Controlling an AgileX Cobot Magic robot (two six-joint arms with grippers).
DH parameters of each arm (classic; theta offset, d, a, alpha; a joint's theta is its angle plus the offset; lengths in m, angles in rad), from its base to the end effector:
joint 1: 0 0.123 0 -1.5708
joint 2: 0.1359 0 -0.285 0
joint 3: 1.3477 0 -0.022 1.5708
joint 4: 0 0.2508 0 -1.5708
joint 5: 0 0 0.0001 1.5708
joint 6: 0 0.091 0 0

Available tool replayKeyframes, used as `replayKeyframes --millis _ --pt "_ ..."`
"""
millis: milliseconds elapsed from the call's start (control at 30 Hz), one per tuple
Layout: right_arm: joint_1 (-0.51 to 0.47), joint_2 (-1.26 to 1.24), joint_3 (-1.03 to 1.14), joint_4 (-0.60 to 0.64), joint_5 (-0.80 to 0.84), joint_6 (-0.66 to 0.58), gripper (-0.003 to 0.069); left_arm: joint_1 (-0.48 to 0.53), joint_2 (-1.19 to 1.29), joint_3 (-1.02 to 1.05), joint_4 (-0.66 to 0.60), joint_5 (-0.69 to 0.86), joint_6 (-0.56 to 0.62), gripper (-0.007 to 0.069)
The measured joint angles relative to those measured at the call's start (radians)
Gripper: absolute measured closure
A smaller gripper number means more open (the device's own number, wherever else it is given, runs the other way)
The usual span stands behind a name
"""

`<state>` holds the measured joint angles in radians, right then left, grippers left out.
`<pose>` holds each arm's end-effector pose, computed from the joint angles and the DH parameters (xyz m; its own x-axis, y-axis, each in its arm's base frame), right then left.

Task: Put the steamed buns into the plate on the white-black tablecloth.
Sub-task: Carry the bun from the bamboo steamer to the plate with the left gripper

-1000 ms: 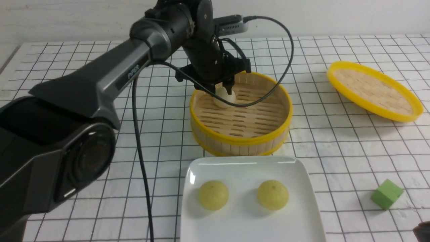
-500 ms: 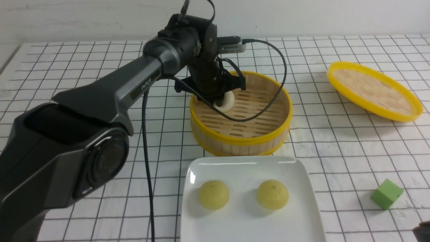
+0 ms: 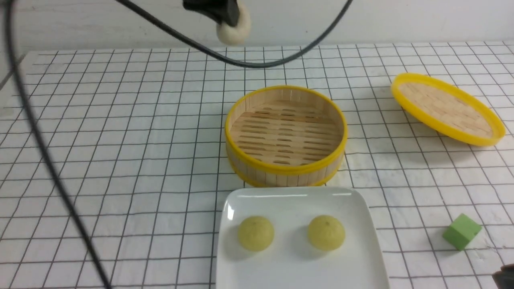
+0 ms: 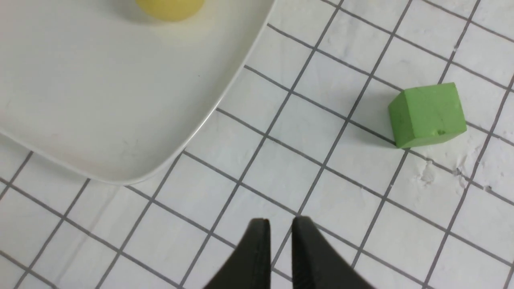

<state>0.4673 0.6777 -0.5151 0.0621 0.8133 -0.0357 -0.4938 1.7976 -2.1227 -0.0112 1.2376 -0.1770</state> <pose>0.0993 0.0547 0.2626 -0.6958 -0.3433 -0.6309 -0.4706 0.8815 0.0394 0.3374 -0.1827 0.4432 -0.7227 0.1850 -0.6659 0.3562 0.9254 -0.1295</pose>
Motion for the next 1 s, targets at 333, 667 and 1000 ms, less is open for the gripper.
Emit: replayKeyframes --millis 333,667,1000 --pt "0.000 0.000 0.000 0.000 0.001 0.000 0.0539 -0.043 -0.269 0.751 -0.282 -0.084 0.061 0.0592" --pt "0.000 0.000 0.000 0.000 0.002 0.000 0.0531 -0.288 -0.108 1.021 -0.326 -0.529 0.097 0.0566" --pt "0.000 -0.120 -0.101 -0.001 0.120 0.000 0.0612 -0.298 -0.020 1.021 -0.354 -0.557 0.101 0.0286"
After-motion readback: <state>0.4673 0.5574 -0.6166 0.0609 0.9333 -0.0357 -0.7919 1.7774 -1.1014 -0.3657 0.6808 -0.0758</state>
